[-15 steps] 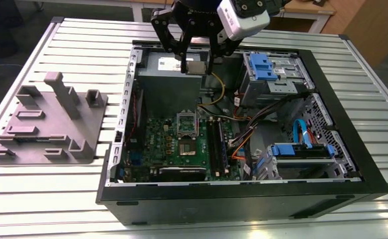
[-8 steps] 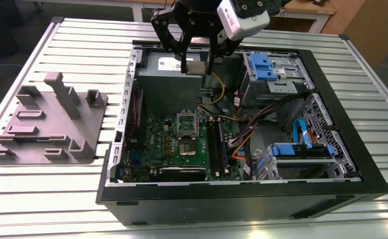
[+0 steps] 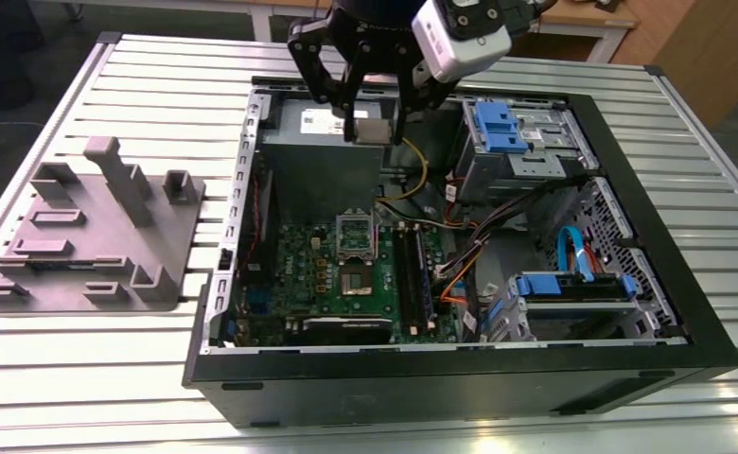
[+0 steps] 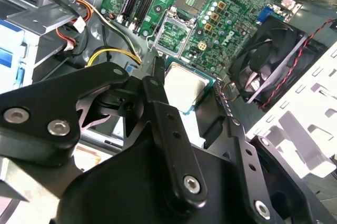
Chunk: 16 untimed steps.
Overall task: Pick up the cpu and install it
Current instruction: 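Place the cpu into insertion slot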
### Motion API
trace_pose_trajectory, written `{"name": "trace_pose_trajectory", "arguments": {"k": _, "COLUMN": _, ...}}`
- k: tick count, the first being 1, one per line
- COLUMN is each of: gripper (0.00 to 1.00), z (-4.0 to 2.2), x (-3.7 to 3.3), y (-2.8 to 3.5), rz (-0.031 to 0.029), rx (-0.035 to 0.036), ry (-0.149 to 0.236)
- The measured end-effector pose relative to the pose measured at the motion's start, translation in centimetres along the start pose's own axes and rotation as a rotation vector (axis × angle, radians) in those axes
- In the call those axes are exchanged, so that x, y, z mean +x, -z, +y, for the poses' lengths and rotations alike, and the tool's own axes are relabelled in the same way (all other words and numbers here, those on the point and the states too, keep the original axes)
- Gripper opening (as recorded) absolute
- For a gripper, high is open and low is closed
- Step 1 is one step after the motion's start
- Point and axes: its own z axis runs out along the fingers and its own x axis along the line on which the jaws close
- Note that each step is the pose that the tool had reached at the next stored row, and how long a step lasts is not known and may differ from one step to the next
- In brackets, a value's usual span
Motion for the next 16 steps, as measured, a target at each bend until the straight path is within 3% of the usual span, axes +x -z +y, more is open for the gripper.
{"name": "trace_pose_trajectory", "arguments": {"k": 16, "gripper": 0.47, "z": -0.02, "x": 0.01, "y": -0.61, "rz": 0.0, "rx": 0.0, "ry": 0.0}}
